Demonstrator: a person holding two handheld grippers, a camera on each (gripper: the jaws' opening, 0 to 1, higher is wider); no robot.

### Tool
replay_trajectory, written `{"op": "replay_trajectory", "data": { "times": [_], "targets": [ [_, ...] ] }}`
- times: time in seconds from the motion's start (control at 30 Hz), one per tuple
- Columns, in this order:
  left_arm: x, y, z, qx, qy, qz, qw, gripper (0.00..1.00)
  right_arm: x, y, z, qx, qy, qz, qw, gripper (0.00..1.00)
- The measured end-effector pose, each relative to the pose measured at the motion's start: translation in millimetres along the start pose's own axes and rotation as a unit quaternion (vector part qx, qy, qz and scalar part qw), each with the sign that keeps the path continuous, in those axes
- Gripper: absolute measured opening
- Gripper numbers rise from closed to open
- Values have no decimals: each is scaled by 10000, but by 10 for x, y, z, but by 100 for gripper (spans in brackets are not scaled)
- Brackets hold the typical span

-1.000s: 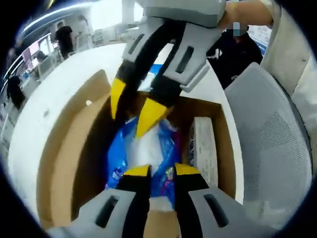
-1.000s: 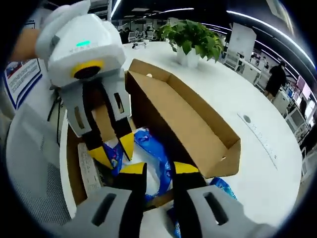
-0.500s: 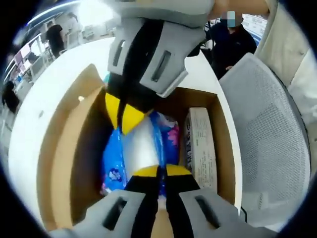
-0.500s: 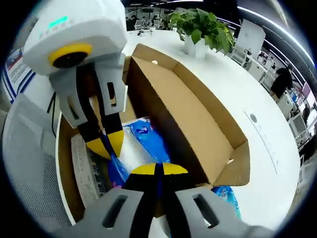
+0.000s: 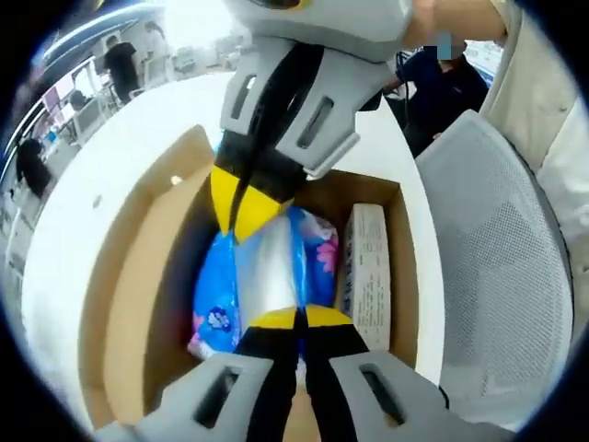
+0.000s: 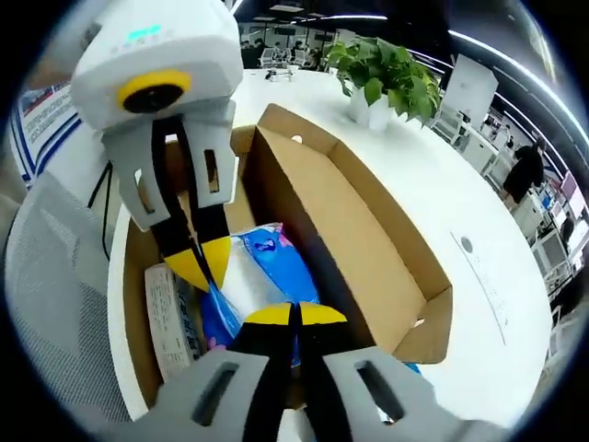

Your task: Operate the shoe box by opening the lid, removing the specified soft item, and placing it in the target area until the item is outside and the box remains undamaged.

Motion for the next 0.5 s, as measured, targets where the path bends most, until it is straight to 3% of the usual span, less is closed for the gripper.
{"op": "replay_trajectory", "data": {
  "times": [0.5],
  "targets": [
    [200, 119, 392, 312, -119, 118, 9994, 0, 318, -12, 272, 35, -446, -8, 9990, 0]
  ]
}}
Point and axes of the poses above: the point that each gripper's makers call its tool centre point, and the gripper's own axes: z roughly backward along the fingers, y roughly to its left, x roughly out of its top, the point moved 1 cm from there along z, roughly backward along the fingers, and after that the axes turned 15 degrees about x, right-handed, at the moved point
